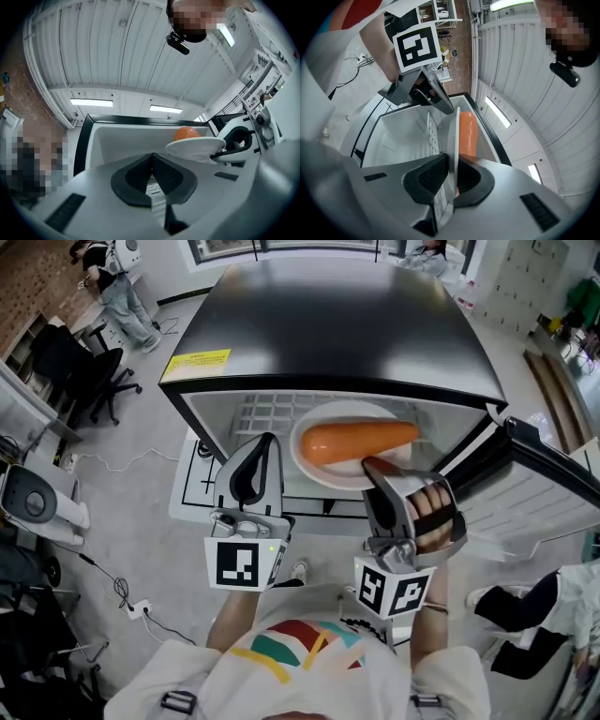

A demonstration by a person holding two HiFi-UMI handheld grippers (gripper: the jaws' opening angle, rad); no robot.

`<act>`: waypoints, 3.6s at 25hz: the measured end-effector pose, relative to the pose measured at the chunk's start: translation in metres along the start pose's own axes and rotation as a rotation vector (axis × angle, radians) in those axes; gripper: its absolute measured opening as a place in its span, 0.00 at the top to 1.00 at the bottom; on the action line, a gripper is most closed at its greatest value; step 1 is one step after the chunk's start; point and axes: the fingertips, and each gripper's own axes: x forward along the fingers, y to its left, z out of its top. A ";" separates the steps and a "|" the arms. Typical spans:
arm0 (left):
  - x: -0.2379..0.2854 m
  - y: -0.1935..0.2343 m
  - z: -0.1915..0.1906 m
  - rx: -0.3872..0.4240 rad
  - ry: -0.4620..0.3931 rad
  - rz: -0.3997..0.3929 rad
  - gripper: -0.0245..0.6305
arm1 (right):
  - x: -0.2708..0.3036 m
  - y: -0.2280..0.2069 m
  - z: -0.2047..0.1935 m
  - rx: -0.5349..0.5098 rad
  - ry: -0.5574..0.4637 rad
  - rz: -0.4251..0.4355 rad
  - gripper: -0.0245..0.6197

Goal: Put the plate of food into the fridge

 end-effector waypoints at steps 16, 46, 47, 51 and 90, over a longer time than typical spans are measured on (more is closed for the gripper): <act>0.027 0.010 -0.038 -0.084 0.017 -0.098 0.95 | 0.054 0.021 -0.025 -0.054 0.138 0.144 0.91; 0.035 0.019 -0.068 -0.121 0.105 -0.076 0.95 | 0.108 0.041 -0.050 -0.090 0.175 0.365 0.90; 0.035 0.019 -0.069 -0.118 0.106 -0.076 0.95 | 0.109 0.040 -0.050 -0.079 0.174 0.375 0.90; 0.036 0.019 -0.069 -0.128 0.112 -0.085 0.95 | 0.109 0.039 -0.050 -0.041 0.163 0.417 0.90; 0.045 0.006 -0.054 -0.150 0.093 -0.116 0.95 | 0.083 0.005 -0.017 0.572 -0.090 0.567 0.68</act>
